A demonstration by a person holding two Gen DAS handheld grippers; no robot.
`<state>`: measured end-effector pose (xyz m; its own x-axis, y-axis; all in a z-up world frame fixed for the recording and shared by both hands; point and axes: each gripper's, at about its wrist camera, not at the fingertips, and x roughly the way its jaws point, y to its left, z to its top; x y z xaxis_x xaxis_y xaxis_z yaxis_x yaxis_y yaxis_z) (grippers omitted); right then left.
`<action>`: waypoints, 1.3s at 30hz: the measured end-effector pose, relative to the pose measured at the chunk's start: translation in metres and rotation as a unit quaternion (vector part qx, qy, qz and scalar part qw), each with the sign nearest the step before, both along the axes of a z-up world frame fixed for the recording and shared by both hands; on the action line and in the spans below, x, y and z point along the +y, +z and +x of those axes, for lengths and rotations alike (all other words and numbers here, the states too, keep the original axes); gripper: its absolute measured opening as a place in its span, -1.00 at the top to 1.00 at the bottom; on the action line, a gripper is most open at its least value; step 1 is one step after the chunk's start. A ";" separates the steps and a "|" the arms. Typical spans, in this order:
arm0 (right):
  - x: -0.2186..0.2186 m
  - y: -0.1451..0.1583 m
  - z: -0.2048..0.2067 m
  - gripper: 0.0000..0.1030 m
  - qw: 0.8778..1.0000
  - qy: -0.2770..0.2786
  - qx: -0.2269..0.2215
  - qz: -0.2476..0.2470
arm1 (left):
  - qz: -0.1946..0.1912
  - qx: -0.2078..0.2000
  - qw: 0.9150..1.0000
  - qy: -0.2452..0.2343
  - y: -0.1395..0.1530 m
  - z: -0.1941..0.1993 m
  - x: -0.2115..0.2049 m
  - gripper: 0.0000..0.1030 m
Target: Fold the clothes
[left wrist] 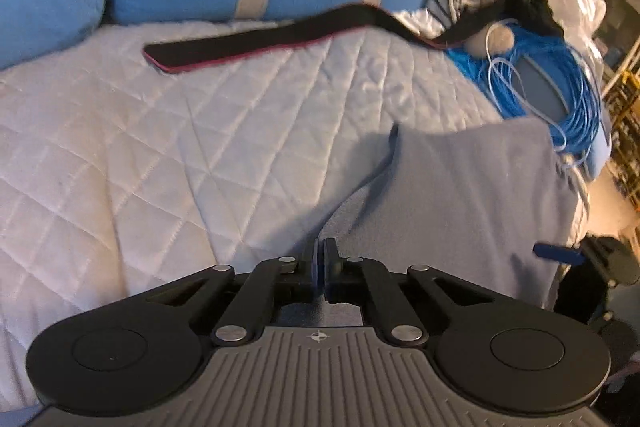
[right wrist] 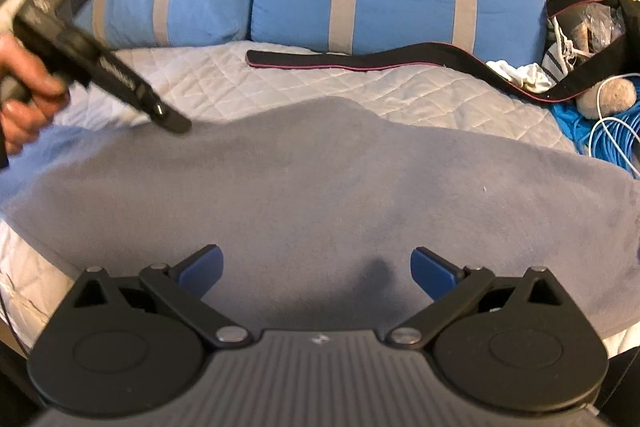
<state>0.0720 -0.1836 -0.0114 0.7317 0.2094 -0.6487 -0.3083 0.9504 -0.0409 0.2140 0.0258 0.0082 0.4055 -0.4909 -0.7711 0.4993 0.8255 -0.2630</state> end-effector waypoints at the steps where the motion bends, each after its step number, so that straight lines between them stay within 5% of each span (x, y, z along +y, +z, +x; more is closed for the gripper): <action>1: 0.002 -0.002 0.002 -1.00 1.000 -0.004 0.004 -0.009 | 0.004 -0.003 1.000 0.004 0.000 -0.001 0.000 0.95; 7: 0.001 -0.010 0.010 -1.00 0.999 -0.025 0.037 -0.008 | 0.030 0.002 0.999 0.019 -0.012 0.000 -0.001 0.94; 15: 0.013 0.009 0.026 -0.98 1.000 0.013 -0.017 -0.003 | 0.033 0.001 0.999 0.020 -0.012 0.001 0.001 0.92; 27: 0.046 0.007 0.141 0.32 0.996 0.084 0.010 0.007 | 0.032 0.010 0.999 0.017 -0.013 -0.001 0.010 0.93; 36: 0.037 -0.004 0.160 0.44 1.000 0.019 0.011 -0.011 | 0.045 -0.029 0.998 0.044 0.012 -0.002 0.037 0.93; 39: 0.036 0.001 0.155 0.37 1.000 0.026 0.004 -0.004 | 0.045 -0.040 0.997 0.041 0.024 -0.007 0.058 0.76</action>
